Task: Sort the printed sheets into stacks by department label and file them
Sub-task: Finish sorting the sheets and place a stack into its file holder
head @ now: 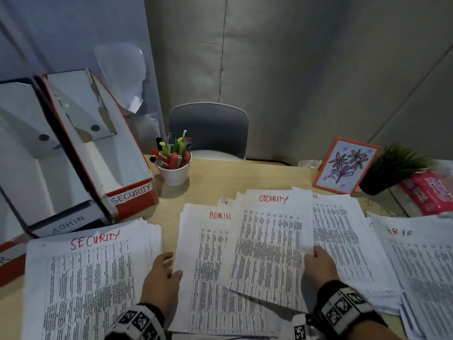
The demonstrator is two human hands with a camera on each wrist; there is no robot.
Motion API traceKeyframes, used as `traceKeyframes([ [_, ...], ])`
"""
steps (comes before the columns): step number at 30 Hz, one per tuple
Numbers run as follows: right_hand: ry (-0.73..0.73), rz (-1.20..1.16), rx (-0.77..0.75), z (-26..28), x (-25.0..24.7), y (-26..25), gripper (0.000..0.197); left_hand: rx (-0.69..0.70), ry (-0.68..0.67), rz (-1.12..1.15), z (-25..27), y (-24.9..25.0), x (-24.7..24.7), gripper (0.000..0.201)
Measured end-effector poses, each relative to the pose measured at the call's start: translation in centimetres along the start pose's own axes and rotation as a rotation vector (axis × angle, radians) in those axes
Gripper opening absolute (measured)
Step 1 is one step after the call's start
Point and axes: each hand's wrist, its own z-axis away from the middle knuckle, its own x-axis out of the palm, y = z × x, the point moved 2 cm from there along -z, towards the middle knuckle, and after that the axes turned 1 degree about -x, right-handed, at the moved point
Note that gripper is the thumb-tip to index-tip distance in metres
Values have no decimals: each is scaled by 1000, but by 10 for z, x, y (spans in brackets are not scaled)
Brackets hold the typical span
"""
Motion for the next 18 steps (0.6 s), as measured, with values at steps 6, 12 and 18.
traceKeyframes([
  [6,58,-86,87,-6,-14,9,21,30,-21,-64,-7,3,-3,21],
  [12,-16,-116,119,2,-8,5,22,-45,-64,-34,-10,0,-3,17],
  [18,-127,-52,140,1,0,4,21,-37,-135,-134,-19,-5,-2,32],
])
